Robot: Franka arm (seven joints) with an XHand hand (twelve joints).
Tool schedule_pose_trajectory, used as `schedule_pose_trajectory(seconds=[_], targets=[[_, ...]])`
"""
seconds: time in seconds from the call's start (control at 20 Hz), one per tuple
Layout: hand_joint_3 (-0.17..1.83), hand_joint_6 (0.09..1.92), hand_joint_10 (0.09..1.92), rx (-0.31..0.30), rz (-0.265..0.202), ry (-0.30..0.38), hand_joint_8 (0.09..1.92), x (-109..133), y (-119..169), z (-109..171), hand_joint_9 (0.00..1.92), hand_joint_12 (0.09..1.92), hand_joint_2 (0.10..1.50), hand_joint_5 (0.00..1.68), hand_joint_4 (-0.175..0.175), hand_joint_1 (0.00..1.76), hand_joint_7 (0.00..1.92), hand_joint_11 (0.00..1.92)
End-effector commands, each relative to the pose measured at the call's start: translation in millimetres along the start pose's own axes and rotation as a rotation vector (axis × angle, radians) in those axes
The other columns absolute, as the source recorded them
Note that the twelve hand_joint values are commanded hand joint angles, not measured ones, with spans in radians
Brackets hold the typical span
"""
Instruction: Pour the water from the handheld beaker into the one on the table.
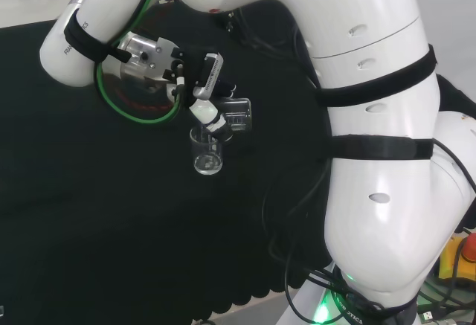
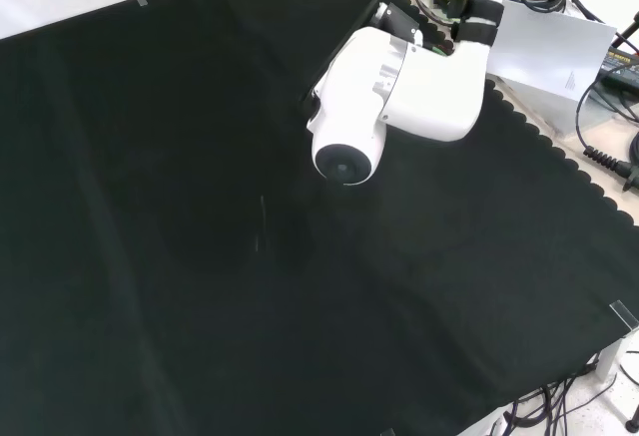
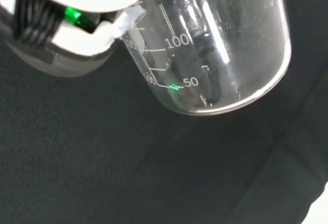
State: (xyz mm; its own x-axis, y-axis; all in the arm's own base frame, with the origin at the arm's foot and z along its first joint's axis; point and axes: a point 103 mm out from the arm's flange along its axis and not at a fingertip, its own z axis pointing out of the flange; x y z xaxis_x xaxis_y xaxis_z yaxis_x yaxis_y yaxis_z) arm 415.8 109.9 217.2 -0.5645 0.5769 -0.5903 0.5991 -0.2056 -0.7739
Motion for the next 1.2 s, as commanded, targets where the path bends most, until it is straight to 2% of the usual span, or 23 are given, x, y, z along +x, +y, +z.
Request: schedule_pose_trajectory(seconds=[0.05, 0.3, 0.45, 0.65, 0.9, 1.2], targets=[[0.95, 1.20, 0.60, -0.041, -0.004, 0.018, 0.87, -5.6, -1.8, 5.1, 1.59, 0.77, 0.63, 1.06, 0.131, 1.08, 1.50, 1.43], [0.82, 1.11, 0.47, -0.137, -0.043, 0.095, 0.77, -12.2, -2.8, 10.1, 1.65, 0.74, 0.68, 1.07, 0.172, 1.07, 1.52, 1.49], [0.76, 1.06, 0.40, -0.181, -0.081, 0.164, 0.72, -17.3, -2.8, 12.2, 1.69, 0.71, 0.70, 1.08, 0.175, 1.07, 1.54, 1.51], [0.75, 1.04, 0.35, -0.225, -0.115, 0.207, 0.70, -19.9, -2.5, 13.2, 1.72, 0.70, 0.70, 1.09, 0.175, 1.07, 1.56, 1.53], [0.75, 1.04, 0.32, -0.280, -0.144, 0.233, 0.68, -19.9, -2.6, 12.8, 1.74, 0.69, 0.70, 1.09, 0.175, 1.07, 1.56, 1.54], [0.75, 0.96, 0.22, -0.359, -0.162, 0.258, 0.62, -18.6, -1.3, 15.8, 1.86, 0.62, 0.68, 1.14, 0.175, 1.09, 1.63, 1.70]])
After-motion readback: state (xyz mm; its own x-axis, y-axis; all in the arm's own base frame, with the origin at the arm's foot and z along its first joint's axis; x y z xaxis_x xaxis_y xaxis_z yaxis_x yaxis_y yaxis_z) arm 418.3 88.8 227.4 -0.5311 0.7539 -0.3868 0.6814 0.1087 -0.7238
